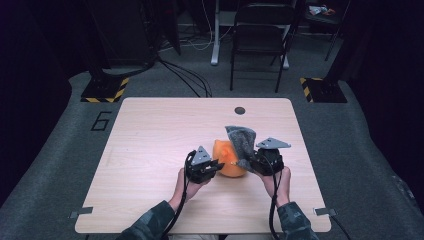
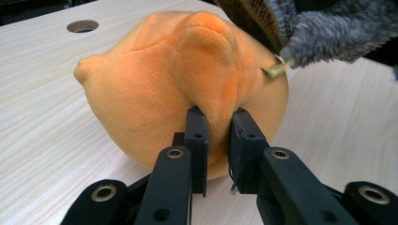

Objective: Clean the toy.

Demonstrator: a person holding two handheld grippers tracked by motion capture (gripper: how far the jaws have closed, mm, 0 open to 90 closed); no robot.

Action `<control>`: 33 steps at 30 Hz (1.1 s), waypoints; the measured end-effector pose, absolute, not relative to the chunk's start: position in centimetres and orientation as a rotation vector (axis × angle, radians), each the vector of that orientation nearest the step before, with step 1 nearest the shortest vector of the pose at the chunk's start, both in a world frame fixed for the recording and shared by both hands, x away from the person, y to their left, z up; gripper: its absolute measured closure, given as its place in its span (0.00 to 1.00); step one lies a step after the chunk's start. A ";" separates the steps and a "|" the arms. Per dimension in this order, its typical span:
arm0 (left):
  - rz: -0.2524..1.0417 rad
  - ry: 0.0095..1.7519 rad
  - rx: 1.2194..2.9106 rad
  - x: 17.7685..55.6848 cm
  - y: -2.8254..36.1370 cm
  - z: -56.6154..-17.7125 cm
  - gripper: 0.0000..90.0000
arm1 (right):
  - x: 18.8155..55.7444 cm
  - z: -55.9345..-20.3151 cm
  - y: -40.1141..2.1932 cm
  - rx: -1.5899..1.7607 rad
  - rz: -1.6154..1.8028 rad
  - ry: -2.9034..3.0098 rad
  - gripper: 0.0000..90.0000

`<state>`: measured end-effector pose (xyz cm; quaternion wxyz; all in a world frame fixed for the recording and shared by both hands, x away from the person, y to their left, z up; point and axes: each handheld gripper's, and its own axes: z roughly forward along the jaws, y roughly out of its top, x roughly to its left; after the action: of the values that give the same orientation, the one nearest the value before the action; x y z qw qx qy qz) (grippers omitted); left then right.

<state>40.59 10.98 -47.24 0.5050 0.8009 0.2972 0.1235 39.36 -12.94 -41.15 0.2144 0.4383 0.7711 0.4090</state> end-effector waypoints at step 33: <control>0.266 0.723 1.946 40.7 10.9 -47.8 0.87 | 41.4 -45.5 -15.4 1.365 0.894 2.172 0.83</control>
<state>40.72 10.91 -47.76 0.5006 0.8048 0.2991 0.1101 41.39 -15.45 -45.48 0.2108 0.4911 0.7816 0.3217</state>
